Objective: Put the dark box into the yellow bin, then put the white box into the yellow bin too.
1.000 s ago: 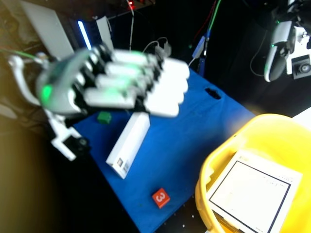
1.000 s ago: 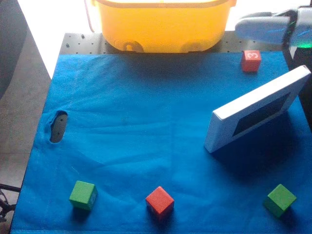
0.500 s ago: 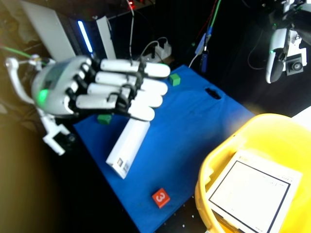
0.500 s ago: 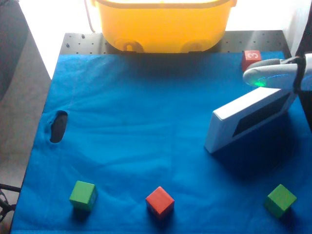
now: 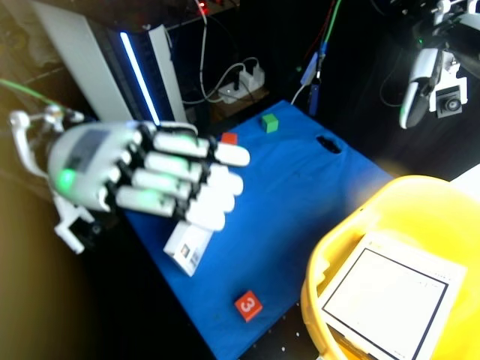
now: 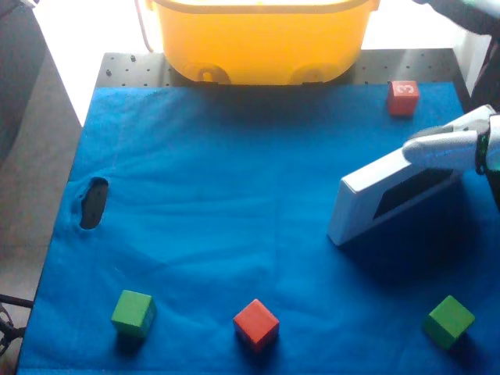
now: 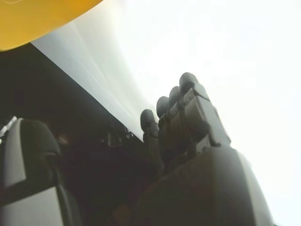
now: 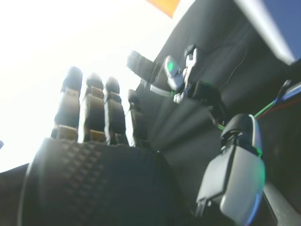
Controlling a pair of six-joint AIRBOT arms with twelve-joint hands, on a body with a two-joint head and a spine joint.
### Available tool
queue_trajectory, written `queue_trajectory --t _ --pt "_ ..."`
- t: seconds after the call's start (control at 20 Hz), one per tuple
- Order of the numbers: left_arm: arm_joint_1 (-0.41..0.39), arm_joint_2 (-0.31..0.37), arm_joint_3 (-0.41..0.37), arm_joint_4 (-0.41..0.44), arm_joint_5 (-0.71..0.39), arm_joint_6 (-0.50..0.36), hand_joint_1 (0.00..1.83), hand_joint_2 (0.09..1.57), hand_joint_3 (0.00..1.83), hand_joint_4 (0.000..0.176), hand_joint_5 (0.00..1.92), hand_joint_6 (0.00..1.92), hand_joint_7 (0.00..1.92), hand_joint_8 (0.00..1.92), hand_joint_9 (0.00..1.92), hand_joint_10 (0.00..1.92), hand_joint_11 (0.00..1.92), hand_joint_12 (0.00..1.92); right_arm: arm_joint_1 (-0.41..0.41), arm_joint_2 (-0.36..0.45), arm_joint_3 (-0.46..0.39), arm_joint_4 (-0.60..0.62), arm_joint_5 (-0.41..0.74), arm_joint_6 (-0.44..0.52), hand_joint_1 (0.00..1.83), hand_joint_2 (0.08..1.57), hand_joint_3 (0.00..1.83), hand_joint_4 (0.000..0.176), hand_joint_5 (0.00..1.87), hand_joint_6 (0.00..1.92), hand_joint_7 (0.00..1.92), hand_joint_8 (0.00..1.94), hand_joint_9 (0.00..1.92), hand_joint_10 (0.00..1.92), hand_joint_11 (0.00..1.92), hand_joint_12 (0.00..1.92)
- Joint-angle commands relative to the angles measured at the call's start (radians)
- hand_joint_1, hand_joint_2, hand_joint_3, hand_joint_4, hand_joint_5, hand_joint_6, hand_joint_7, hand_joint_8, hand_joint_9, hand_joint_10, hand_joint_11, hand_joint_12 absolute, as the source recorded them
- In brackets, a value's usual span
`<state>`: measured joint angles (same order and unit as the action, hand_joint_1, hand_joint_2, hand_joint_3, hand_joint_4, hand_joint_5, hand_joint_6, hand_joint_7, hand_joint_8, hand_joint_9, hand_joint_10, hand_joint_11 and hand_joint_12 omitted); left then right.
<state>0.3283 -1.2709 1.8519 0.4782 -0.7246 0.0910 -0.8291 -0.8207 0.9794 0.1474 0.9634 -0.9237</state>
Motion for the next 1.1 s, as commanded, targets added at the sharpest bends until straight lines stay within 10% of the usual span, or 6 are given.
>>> queue_trajectory --t 0.0,0.2,0.35,0.75,0.9,1.05 --pt "-0.010 0.009 -0.002 -0.057 -0.114 -0.001 1.12 0.80 0.00 0.115 0.39 0.00 0.36 0.00 0.31 0.00 0.31 0.06 0.010 -0.004 0.009 -0.002 0.090 0.004 0.47 0.69 0.00 0.026 0.14 0.00 0.21 0.00 0.16 0.01 0.00 0.29" --pt "-0.007 0.011 -0.012 -0.059 -0.122 0.012 1.08 0.84 0.01 0.058 0.29 0.00 0.33 0.00 0.27 0.00 0.28 0.05 0.010 -0.023 0.030 -0.031 0.021 0.004 0.52 0.71 0.00 0.025 0.13 0.00 0.21 0.01 0.13 0.01 0.02 0.14" --pt "-0.002 0.011 -0.016 -0.068 -0.132 0.012 1.00 0.87 0.02 0.169 0.27 0.00 0.29 0.00 0.23 0.00 0.22 0.04 0.010 -0.033 0.034 -0.048 -0.012 0.004 0.52 0.71 0.00 0.019 0.13 0.00 0.24 0.00 0.15 0.00 0.00 0.11" --pt "0.019 0.017 -0.034 -0.098 -0.170 0.013 0.82 0.97 0.01 0.174 0.28 0.00 0.01 0.00 0.00 0.00 0.00 0.00 0.010 -0.076 0.056 -0.075 -0.081 0.004 0.54 0.67 0.00 0.067 0.21 0.00 0.27 0.00 0.19 0.01 0.00 0.33" --pt "0.025 0.017 -0.037 -0.104 -0.177 0.012 0.92 0.79 0.00 0.045 0.23 0.00 0.24 0.00 0.27 0.01 0.31 0.16 0.010 -0.091 0.064 -0.080 -0.099 0.004 0.65 0.68 0.00 0.014 0.24 0.01 0.29 0.01 0.22 0.01 0.03 0.34" --pt "0.030 0.024 -0.043 -0.110 -0.184 0.012 0.95 0.74 0.00 0.104 0.28 0.00 0.25 0.00 0.25 0.00 0.00 0.75 0.010 -0.116 0.081 -0.081 -0.122 0.004 0.74 0.66 0.00 0.000 0.40 0.01 0.41 0.01 0.34 0.01 0.14 0.40"
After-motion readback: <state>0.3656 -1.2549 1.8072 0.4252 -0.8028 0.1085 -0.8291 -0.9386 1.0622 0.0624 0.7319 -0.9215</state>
